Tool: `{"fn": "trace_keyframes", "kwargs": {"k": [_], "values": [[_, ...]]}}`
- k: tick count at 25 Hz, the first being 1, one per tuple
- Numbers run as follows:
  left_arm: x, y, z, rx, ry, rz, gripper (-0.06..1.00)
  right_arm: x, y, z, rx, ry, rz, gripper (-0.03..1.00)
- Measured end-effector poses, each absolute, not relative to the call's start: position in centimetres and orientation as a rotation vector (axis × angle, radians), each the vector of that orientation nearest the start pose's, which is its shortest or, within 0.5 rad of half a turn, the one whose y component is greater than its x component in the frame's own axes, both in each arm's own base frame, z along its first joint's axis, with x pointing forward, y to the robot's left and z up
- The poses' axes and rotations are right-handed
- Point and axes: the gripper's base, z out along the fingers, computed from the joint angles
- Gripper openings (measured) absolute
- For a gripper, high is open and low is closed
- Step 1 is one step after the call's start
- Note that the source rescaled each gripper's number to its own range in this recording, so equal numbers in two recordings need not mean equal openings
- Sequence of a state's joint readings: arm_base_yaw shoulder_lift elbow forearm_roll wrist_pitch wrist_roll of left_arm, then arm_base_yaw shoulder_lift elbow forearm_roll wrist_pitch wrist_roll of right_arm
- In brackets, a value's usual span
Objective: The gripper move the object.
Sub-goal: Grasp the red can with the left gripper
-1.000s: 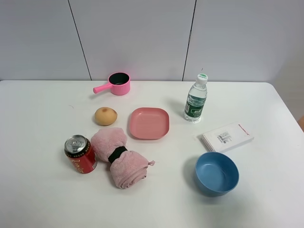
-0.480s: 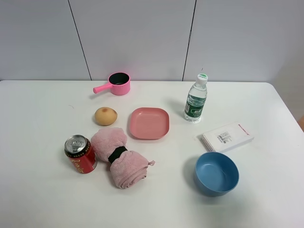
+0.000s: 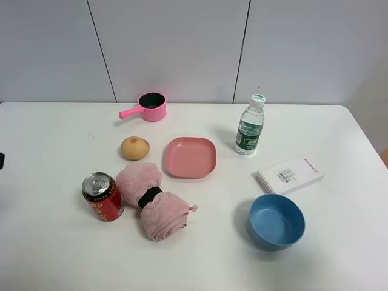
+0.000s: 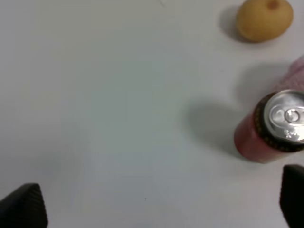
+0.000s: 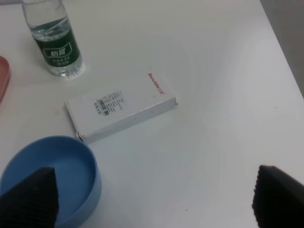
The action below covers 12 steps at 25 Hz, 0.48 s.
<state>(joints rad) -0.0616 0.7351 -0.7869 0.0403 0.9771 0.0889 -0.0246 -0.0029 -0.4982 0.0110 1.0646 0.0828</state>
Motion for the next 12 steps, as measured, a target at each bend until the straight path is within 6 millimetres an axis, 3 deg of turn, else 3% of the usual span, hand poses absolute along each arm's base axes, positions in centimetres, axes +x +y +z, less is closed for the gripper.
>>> {"fn": "trace_keyframes", "kwargs": {"k": [7,12], "values": [[18.1,-2.5,33.1,0.571,2.540,-0.100,1.00,-0.5,0.1,27.6,0.109,2.045,0.049,1.00],[20.5,-3.3,31.9,0.736,2.501,-0.168,1.00,-0.5,0.1,27.6,0.109,2.045,0.049,1.00]]}}
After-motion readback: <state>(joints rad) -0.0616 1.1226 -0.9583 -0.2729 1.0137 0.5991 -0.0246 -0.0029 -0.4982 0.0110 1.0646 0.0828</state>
